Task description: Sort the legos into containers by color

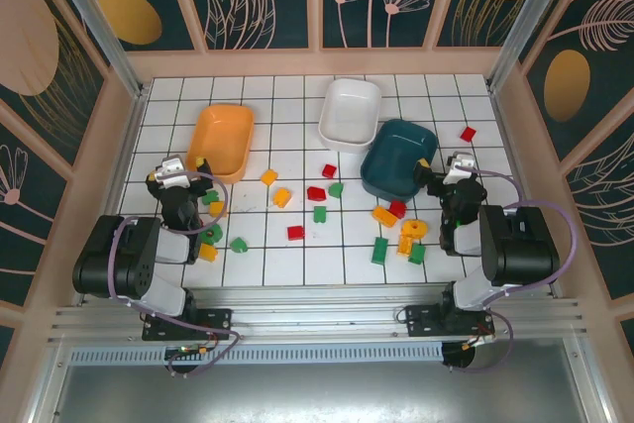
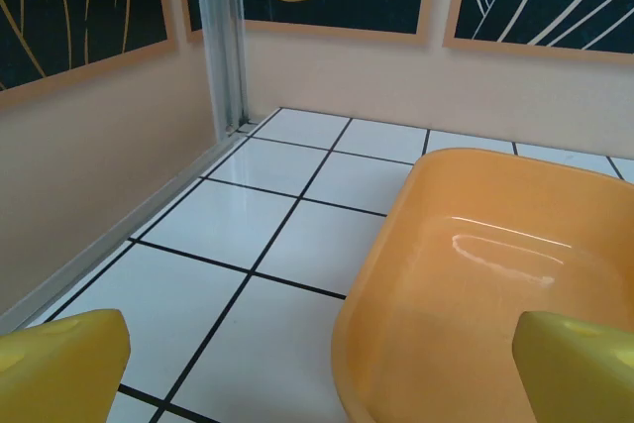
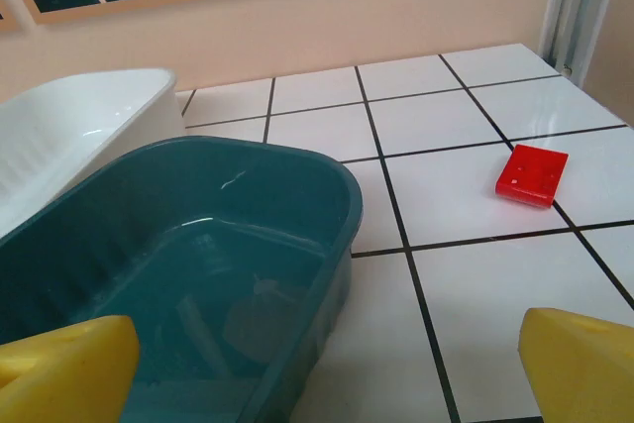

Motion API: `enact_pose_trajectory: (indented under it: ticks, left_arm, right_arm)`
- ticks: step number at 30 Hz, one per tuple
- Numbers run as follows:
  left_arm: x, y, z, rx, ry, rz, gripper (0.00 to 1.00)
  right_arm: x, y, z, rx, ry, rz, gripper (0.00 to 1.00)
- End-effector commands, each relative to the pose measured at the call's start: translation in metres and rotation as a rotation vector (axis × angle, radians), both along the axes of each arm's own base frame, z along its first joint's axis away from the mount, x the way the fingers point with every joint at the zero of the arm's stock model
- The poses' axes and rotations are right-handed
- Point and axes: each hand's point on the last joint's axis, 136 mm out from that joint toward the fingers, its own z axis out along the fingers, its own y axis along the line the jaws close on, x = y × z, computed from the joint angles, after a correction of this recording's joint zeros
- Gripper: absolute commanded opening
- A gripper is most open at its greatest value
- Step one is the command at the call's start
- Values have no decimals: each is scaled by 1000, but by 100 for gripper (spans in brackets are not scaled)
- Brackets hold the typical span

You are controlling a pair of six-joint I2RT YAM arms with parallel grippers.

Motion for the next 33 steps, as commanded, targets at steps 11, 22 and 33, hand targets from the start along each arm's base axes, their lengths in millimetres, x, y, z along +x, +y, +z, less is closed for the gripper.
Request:
enact_pose_trajectory:
  ticks: [11, 22, 33]
  left_arm:
    - [2, 1, 6, -17, -26, -2, 99]
    - [2, 1, 6, -16, -25, -2, 99]
    - [2, 1, 7, -17, -28, -1, 99]
  right_arm:
    - [3, -2, 8, -4, -25, -19, 99]
    - [3, -3, 7, -2, -23, -20, 99]
    - [3, -3, 7, 3, -23, -15, 99]
